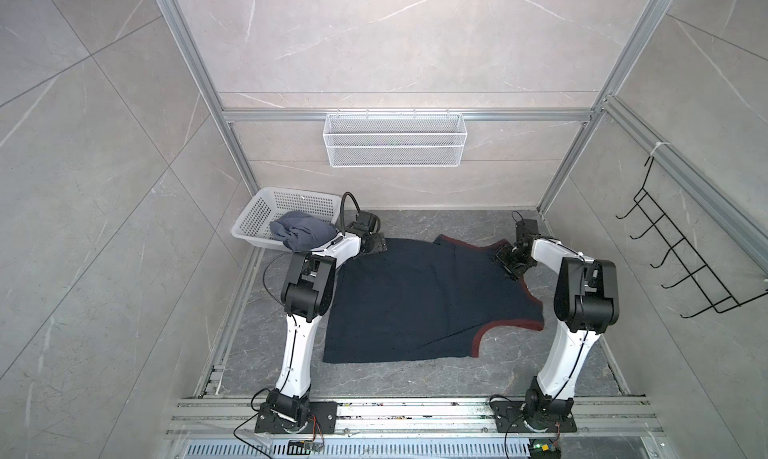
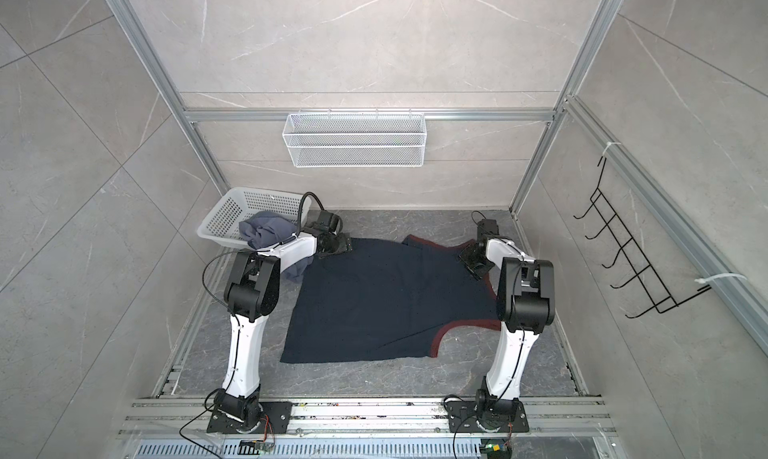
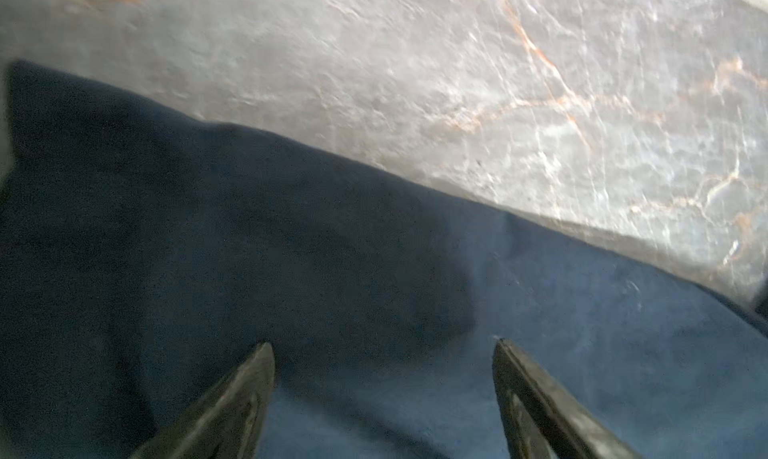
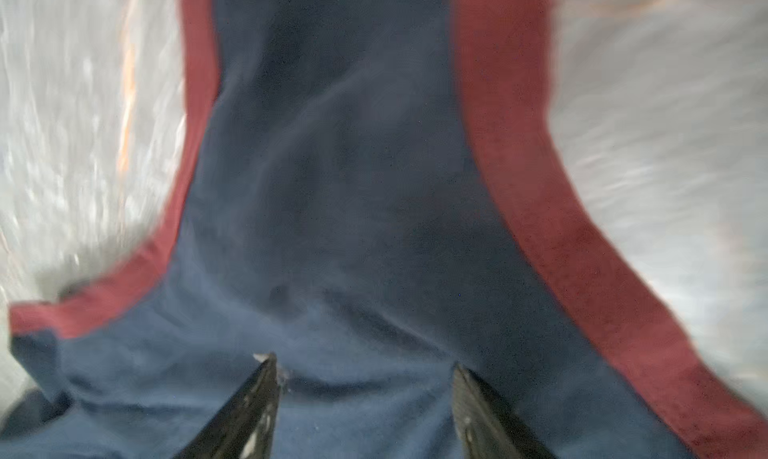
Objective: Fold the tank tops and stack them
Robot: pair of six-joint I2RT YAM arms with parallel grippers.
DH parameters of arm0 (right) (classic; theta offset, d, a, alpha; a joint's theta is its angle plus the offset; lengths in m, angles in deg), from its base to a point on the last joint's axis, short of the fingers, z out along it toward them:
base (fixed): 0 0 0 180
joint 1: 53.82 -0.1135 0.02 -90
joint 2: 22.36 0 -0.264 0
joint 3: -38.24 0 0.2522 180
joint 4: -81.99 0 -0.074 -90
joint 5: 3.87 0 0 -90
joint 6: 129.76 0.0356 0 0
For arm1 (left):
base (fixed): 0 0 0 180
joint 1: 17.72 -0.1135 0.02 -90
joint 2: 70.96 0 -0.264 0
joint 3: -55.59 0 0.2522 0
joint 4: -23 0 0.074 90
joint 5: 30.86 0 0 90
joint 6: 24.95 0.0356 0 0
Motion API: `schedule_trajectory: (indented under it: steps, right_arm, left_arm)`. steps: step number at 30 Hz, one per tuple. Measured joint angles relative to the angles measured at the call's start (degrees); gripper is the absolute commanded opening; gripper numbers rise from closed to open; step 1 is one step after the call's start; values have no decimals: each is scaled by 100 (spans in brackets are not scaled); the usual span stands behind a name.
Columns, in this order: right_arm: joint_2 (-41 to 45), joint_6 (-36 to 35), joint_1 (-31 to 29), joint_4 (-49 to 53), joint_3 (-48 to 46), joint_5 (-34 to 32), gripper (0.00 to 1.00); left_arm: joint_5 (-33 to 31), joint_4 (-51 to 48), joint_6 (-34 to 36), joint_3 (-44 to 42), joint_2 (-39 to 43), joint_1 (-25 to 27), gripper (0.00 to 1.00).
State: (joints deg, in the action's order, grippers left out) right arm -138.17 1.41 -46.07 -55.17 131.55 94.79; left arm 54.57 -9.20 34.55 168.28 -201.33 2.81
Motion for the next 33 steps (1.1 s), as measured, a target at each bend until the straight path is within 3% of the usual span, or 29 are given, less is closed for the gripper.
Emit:
schedule_trajectory:
  steps: [12, 20, 33]
  right_arm:
    - [50, -107, 236, 59, 26, -232, 70]
    - [111, -636, -326, 129, 632, -323, 70]
    - [-1716, -691, -380, 540, 2769, -192, 68]
  left_arm:
    - [219, -302, 140, 765, -376, -160, 87]
    - [210, -723, 251, 992, -372, -79, 87]
    - [164, -879, 310, 1587, -831, -133, 87]
